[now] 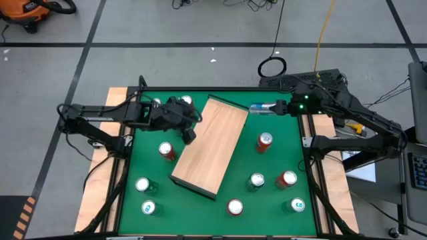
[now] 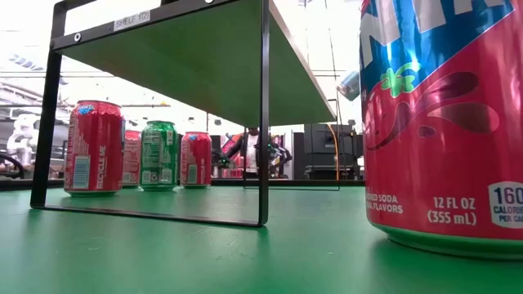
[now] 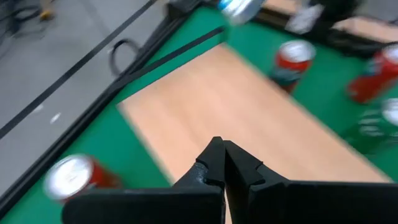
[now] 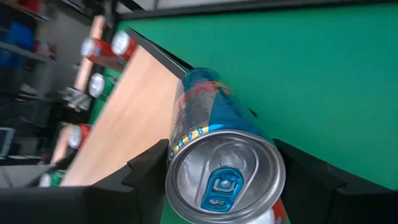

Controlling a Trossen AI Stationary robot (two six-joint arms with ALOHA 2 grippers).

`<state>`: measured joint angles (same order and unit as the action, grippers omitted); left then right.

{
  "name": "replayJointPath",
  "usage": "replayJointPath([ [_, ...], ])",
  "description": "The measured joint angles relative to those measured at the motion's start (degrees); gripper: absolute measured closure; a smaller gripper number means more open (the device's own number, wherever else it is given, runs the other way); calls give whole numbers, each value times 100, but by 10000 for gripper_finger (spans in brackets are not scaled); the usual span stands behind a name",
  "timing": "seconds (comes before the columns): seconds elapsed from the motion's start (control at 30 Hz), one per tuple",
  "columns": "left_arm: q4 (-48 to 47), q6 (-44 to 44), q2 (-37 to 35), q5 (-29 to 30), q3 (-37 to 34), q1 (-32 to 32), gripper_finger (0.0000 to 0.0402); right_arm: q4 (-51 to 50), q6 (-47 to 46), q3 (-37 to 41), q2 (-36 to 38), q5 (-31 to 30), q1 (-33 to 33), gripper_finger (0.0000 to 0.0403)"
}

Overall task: Sort soda cans
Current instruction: Put the blue soda can on the shelf

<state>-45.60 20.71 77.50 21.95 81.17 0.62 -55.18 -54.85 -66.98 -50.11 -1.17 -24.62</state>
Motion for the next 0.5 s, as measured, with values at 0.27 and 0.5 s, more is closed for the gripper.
replayJointPath([
  [0.27, 178, -221, 203, -100, 11, -1365, 402, 869, -15, -2, 340, 1, 0, 171],
  [0.5, 776, -1055, 901, -1144, 7, -2322, 402, 1665, -4, -2, 519, 0, 0, 170],
])
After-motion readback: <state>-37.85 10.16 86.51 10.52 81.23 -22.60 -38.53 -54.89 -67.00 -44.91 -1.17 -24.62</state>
